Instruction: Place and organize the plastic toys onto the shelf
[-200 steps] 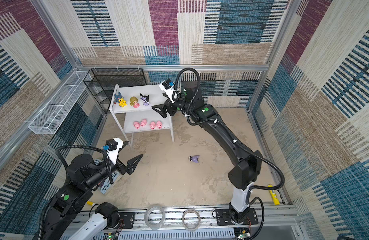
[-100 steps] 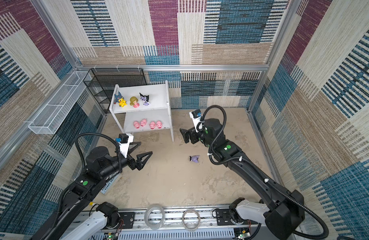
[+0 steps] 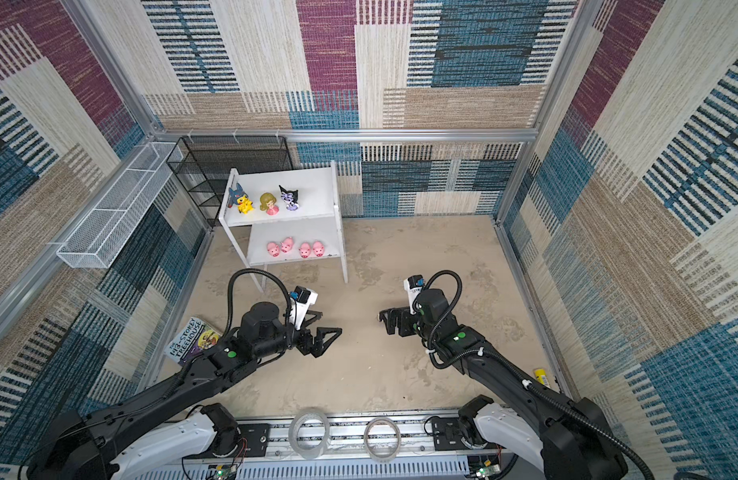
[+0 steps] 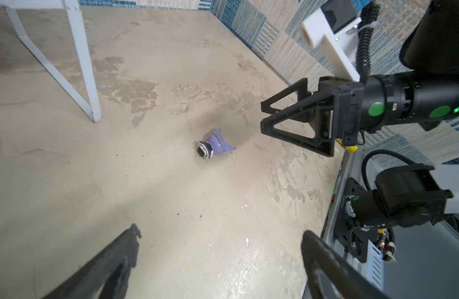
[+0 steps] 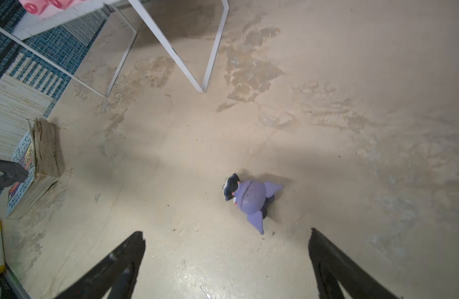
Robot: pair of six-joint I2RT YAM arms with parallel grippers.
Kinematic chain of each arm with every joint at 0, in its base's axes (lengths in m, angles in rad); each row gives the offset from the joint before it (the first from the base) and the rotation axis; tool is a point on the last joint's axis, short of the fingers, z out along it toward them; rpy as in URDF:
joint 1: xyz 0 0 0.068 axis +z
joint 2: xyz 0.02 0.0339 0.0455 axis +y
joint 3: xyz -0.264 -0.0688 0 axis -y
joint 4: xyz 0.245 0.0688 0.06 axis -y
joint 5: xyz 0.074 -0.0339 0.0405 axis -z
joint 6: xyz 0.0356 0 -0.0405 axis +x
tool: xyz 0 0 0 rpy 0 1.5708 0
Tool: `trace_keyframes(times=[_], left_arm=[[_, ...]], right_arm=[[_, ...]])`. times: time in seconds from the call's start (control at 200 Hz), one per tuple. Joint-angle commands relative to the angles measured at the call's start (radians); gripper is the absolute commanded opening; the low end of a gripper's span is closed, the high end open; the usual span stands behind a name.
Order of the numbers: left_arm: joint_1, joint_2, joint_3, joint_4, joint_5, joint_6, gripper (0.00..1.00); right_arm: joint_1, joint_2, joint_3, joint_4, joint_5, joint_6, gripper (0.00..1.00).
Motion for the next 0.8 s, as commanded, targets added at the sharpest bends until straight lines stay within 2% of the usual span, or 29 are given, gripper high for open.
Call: trace_keyframes(times=[0.0,0.135,0.23,0.391,0.506,0.791], left_arm=[[-0.011,0.026,-0.001,0.105,-0.036,0.016,0.99],[-0.014,0.036,0.008,0.106,-0.038,0.031,0.99],[-0.014,0.031,0.007,0.100,-0.038,0.040,0.99],[-0.015,0.027,0.014,0.079,-0.039,0.056,0.99],[-0.014,0.018,0.013,0.071,-0.042,0.062,0.99],[-0.015,-0.008,0.013,0.051,-0.065,0.080,0.99]], right_arm=[[-0.070,0.000,-0.051,0.081,-0.107,0.080,0.92],[-0.152,0.031,-0.106,0.158,-0.205,0.084,0.68],[-0.198,0.087,-0.109,0.221,-0.265,0.062,0.64],[-0.275,0.231,-0.077,0.338,-0.421,0.034,0.53],[-0.294,0.351,-0.038,0.392,-0.529,0.016,0.45],[-0.301,0.527,0.000,0.495,-0.608,0.038,0.42]])
